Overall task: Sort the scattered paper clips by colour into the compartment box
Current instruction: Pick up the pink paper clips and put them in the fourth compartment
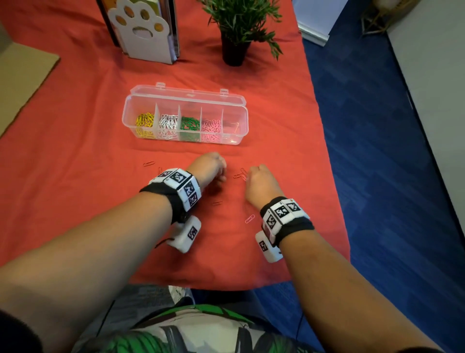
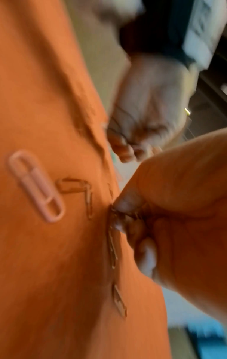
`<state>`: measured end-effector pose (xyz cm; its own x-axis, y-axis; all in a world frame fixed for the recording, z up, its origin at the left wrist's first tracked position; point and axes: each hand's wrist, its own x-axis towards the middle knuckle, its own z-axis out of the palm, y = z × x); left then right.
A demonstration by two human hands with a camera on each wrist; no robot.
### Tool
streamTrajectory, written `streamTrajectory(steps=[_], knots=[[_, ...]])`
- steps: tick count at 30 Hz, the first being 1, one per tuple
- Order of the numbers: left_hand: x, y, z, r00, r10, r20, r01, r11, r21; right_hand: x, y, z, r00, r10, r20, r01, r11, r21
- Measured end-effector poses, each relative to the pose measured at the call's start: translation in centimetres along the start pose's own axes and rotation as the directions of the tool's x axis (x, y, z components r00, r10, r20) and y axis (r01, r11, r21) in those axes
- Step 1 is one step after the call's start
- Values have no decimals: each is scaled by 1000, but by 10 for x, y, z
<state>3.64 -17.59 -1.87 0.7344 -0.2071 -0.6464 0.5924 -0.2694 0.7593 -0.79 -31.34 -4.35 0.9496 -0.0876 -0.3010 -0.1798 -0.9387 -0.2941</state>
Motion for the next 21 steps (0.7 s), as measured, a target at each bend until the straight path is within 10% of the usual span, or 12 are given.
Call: streamTrajectory(steps=[3,6,9,12,21], knots=[[-11,-12,4,990,-120,72,129,982,-137,0,13,-9,989,136,59,-147,946,288],[-11,-32,12,996,7,90,-24,980,197,-8,27,-15,958,261,116,-278,761,587],[-17,-46,27,938,249,242,-347,662,665,-17,35,-21,934,326,145,-313,556,770],[-22,-53,40,851,354,388,-509,371,777,-22,37,-27,925,328,190,-308,357,882],[-26,-57,56,788,342,513,-549,10,836,-27,30,-41,919,261,294,-332,112,937]])
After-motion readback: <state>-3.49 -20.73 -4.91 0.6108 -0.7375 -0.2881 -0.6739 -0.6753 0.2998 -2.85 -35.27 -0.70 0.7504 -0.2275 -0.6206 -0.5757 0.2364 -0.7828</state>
